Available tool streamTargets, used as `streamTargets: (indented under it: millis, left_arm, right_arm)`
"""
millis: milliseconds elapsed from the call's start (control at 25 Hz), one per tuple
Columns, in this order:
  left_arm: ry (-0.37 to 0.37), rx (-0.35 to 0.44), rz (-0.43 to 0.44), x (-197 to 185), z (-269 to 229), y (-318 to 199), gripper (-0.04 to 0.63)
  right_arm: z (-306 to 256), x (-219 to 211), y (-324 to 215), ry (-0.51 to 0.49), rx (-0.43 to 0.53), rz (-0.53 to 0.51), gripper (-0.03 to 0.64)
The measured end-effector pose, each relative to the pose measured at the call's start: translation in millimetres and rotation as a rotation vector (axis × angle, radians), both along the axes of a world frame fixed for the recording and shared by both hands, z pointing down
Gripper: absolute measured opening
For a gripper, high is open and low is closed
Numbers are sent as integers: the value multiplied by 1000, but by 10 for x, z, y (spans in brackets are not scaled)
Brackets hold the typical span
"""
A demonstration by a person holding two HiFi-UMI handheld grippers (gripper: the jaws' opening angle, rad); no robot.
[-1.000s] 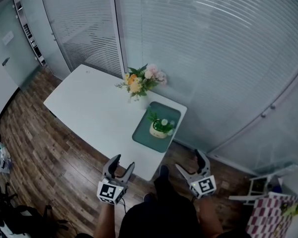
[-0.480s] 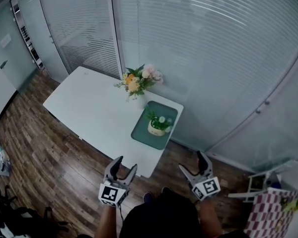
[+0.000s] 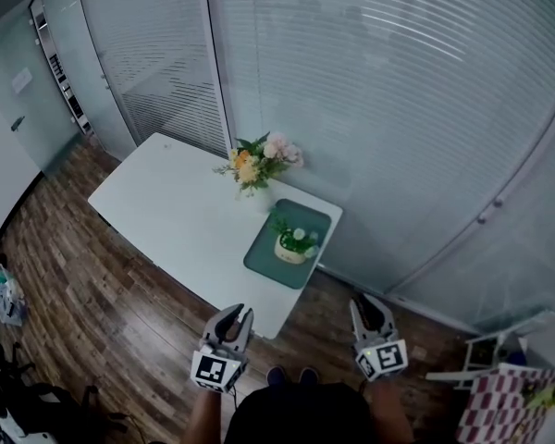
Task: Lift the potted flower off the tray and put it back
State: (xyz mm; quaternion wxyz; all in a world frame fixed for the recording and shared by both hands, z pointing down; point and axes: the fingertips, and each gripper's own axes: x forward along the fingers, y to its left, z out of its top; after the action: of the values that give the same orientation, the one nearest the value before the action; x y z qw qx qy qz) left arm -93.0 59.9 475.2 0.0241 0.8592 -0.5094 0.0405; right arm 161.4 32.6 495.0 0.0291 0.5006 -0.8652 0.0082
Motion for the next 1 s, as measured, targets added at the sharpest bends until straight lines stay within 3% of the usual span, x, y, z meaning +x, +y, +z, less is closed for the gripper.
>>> streamTargets:
  millis: [40, 120, 400, 560, 800, 1000]
  left_arm:
    - [2, -1, -6, 17, -12, 15, 54]
    - [13, -3, -11, 45, -28, 40, 17]
    - [-18, 15, 24, 190, -93, 77, 8]
    - [-14, 15, 2, 178, -144, 83, 8]
    - [-18, 14, -10, 207, -140, 56, 8]
    - [49, -20, -30, 205, -132, 43, 8]
  right_arm:
    - [-35, 43, 4, -12, 12, 14, 35]
    - [-86, 47, 12, -14, 27, 2, 6]
    - [-193, -105, 68, 37, 48, -84, 3]
    - [-234, -110, 107, -11, 61, -82, 3]
    - [-82, -97, 182, 31, 3, -97, 3]
    - [-127, -114, 230, 21, 25, -128, 2]
